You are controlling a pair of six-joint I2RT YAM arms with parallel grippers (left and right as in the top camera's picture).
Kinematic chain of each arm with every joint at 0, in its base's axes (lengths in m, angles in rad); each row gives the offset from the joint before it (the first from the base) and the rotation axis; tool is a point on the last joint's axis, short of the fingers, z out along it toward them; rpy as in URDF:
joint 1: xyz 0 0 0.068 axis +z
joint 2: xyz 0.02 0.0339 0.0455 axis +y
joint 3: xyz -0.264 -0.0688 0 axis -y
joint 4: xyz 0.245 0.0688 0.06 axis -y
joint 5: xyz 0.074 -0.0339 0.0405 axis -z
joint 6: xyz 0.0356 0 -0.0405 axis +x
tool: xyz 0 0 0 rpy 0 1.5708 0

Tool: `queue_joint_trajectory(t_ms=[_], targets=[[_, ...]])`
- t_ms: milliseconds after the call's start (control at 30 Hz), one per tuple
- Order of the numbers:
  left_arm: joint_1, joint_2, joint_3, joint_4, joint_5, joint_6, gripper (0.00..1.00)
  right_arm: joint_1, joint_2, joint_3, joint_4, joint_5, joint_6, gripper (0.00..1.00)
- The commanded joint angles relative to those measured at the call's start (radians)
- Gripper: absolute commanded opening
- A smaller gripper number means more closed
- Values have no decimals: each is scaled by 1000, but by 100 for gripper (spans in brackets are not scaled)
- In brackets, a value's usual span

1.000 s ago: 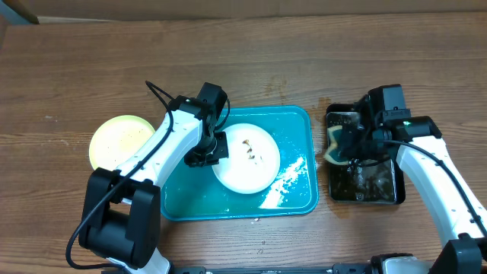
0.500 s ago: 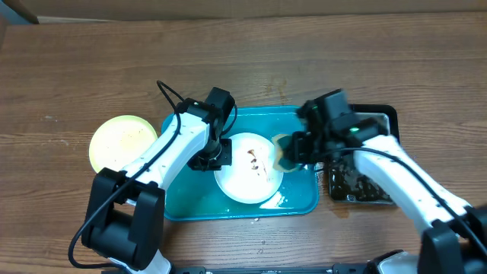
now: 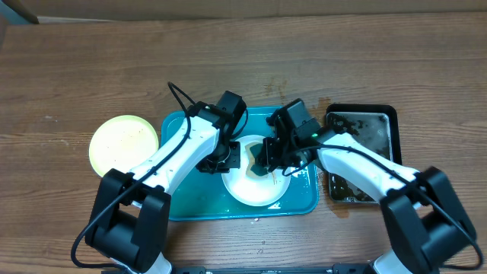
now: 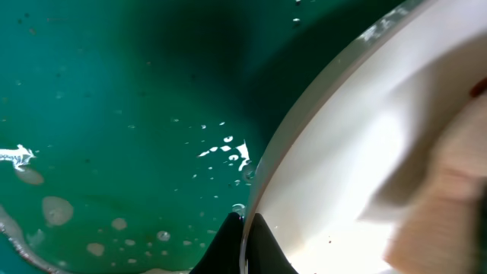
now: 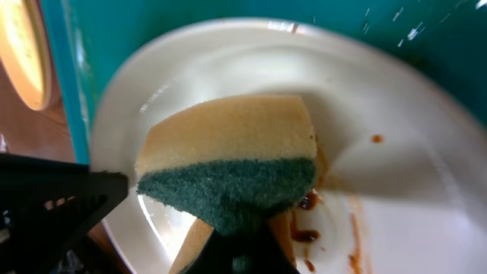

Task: Clean dirty plates on tray and stack at the side
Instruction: 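Scrub the white plate with the sponge in the right gripper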

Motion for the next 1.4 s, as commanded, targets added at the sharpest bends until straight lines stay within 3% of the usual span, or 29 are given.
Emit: queue_joint_trajectory(t_ms=[0, 333, 700, 1133, 1367], targets=[[-24, 8, -10, 9, -13, -41, 4, 26, 45, 12, 24, -18, 25, 4], [-41, 8, -11, 18, -25, -69, 4, 33, 88, 12, -108, 235, 181, 4], [-45, 32, -11, 60, -40, -92, 4, 33, 88, 12, -134, 238, 181, 4], [-74, 218, -12, 116, 56, -91, 4, 33, 88, 12, -138, 238, 181, 4], [-68, 200, -11, 95, 70, -90, 4, 33, 88, 12, -142, 238, 181, 4]])
